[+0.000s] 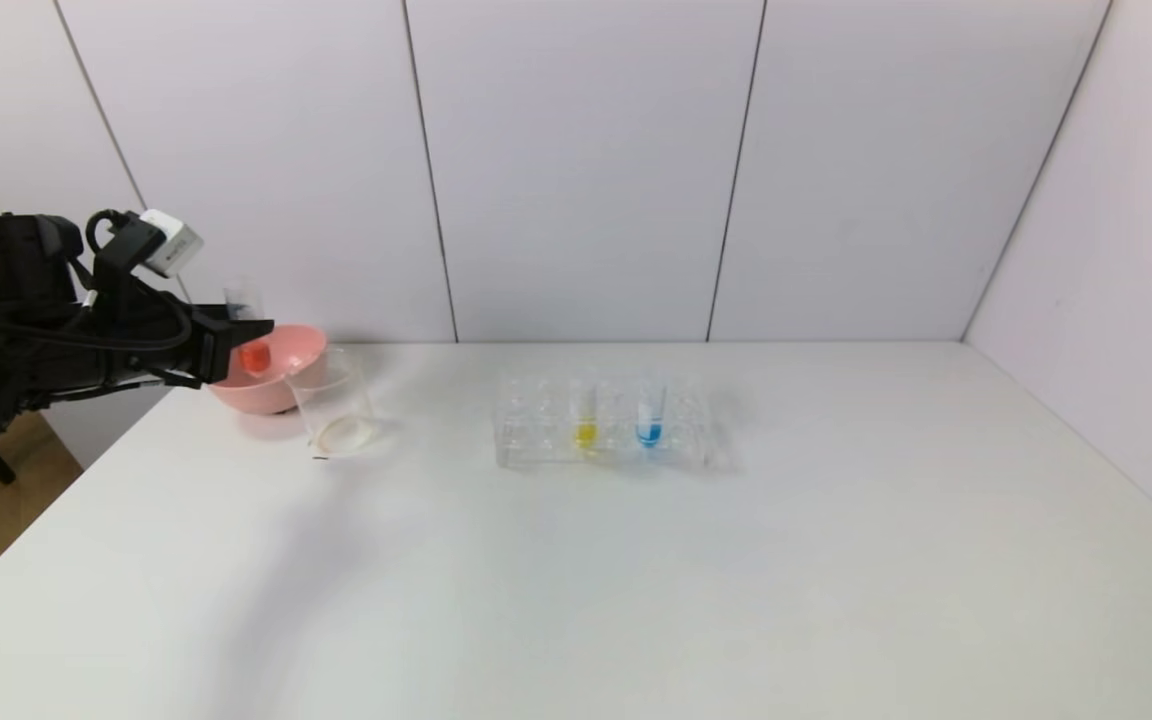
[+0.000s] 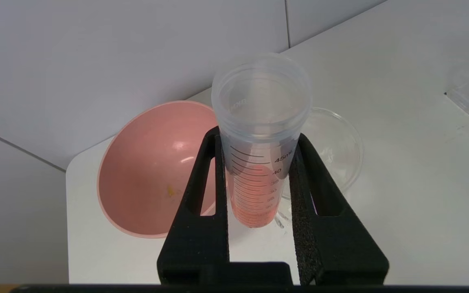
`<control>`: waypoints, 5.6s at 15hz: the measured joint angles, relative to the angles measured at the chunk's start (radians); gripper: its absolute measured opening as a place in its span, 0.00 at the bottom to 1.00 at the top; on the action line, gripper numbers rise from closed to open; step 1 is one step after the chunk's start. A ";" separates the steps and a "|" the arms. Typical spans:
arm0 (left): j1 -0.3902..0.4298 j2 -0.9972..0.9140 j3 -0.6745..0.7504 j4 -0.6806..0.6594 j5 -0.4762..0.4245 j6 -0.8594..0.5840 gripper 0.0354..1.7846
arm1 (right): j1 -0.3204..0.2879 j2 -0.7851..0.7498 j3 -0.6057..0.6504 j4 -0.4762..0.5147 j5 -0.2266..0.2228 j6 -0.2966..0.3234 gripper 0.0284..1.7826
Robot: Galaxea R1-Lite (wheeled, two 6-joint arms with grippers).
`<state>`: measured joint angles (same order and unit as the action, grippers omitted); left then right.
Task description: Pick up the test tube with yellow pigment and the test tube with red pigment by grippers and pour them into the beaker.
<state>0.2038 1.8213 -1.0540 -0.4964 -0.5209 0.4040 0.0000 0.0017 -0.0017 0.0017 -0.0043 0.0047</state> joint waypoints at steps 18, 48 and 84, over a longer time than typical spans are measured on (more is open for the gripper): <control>0.051 -0.007 -0.034 0.101 -0.009 0.229 0.24 | 0.000 0.000 0.000 0.000 0.000 0.000 0.95; 0.096 0.016 -0.203 0.506 -0.007 0.649 0.24 | 0.000 0.000 0.000 0.000 0.000 0.000 0.95; -0.011 0.172 -0.590 0.978 0.183 0.922 0.24 | 0.000 0.000 0.000 0.000 0.000 0.000 0.95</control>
<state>0.1923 1.9930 -1.6438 0.4819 -0.3381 1.3257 0.0000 0.0017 -0.0017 0.0017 -0.0043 0.0047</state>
